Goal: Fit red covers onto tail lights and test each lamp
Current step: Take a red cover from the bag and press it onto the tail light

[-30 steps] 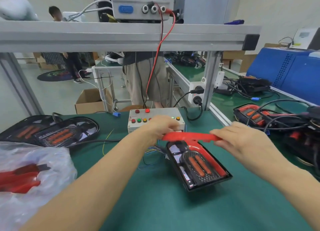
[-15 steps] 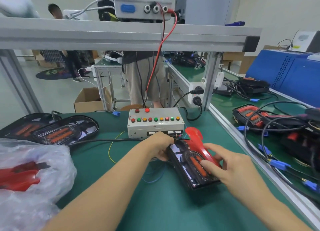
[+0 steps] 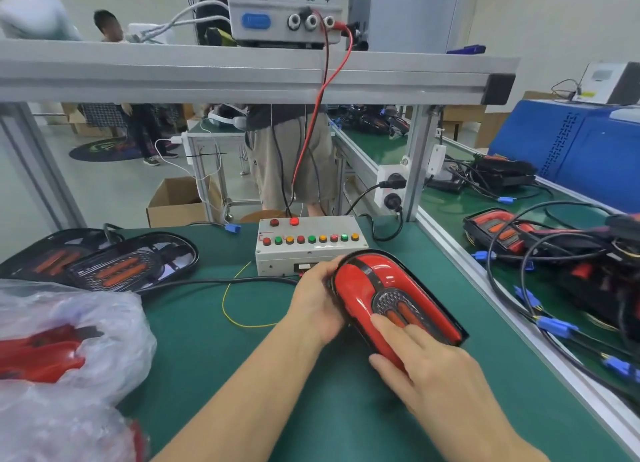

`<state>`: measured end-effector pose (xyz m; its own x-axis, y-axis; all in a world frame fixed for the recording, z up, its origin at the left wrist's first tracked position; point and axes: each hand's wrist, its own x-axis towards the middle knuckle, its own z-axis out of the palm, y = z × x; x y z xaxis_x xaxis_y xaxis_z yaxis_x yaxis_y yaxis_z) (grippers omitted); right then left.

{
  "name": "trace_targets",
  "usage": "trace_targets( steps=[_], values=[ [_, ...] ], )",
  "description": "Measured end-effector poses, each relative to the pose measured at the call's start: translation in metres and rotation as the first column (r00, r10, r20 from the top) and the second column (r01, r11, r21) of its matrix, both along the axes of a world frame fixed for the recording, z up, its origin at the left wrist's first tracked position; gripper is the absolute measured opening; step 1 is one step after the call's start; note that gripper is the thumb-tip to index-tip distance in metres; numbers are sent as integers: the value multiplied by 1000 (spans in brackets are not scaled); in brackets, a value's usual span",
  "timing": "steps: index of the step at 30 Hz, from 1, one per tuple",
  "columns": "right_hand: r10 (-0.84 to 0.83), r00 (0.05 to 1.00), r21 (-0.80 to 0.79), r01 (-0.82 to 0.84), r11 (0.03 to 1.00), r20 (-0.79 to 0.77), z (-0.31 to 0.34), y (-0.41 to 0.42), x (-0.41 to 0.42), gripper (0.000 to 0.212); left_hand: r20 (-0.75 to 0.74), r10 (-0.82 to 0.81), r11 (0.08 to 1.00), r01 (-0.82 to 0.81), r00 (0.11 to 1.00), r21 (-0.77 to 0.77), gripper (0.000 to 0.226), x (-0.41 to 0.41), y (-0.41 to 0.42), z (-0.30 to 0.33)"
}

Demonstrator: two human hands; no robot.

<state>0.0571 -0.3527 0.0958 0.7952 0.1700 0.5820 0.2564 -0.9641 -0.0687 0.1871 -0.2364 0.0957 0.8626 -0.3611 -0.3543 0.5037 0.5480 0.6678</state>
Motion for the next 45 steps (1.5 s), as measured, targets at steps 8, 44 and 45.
trace_targets(
  steps=[8, 44, 45],
  values=[
    [1, 1000, -35, 0, 999, 15, -8, -8, 2, 56, 38, 35, 997, -37, 999, 66, 30, -2, -2, -2],
    [520, 837, 899, 349, -265, -171, -32, -23, 4, 64, 357, -33, 993, -11, 933, 121, 48, -13, 9, 6],
    [505, 845, 903, 342, -261, -174, -33, -22, 4, 65, 362, -39, 992, -7, 931, 126, 47, -13, 10, 6]
  ],
)
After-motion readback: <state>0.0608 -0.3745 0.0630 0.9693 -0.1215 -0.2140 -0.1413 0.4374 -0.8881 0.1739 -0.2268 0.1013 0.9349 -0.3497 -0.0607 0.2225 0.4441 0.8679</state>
